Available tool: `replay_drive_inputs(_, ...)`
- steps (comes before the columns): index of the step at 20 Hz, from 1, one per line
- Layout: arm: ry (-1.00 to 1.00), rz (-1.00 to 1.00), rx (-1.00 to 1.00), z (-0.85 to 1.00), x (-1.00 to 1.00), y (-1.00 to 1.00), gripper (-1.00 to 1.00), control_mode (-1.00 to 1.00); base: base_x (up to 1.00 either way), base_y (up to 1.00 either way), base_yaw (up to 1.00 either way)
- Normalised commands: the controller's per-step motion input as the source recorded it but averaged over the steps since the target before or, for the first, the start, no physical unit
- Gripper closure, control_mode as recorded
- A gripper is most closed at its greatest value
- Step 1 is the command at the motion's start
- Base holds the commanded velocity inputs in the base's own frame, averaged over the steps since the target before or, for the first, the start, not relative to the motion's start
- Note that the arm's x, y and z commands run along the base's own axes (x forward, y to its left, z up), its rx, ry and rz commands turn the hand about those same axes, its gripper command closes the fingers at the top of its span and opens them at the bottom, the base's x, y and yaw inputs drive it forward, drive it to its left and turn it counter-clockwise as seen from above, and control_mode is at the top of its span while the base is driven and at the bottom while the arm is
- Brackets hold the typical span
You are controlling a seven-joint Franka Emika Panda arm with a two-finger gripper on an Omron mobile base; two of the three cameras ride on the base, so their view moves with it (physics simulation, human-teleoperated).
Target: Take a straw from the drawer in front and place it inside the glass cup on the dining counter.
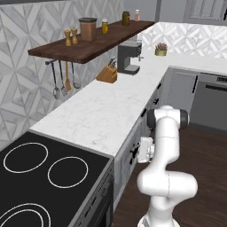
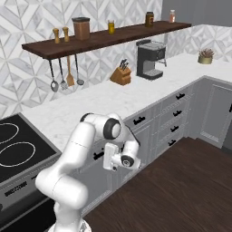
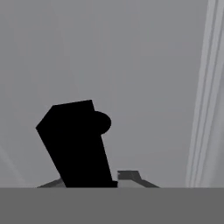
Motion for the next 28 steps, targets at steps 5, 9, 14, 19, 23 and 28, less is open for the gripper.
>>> replay_drive_inputs(5, 0.0, 0.0, 0.03, 0.04, -0.52, -0.68, 1.0, -1.0, 0.0, 0.0, 0.0)
replay_drive_inputs(9, -0.01, 0.0, 0.03, 0.02, -0.66, -0.7, 1.0, -1.0, 0.0, 0.0, 0.0)
replay_drive_inputs(14, -0.06, 0.0, 0.05, 0.0, -0.79, -0.73, 1.0, -1.0, 0.0, 0.0, 0.0)
replay_drive_inputs(19, 0.0, 0.0, -0.06, -0.09, -0.27, -0.17, -1.0, -1.0, 0.0, 0.0, 0.0)
replay_drive_inputs(23, -0.01, 0.0, -0.06, -0.11, -0.13, -0.01, -1.0, -1.0, 0.0, 0.0, 0.0)
replay_drive_inputs(28, -0.23, 0.0, -0.04, 0.15, -0.51, -0.32, -1.0, -1.0, 0.0, 0.0, 0.0)
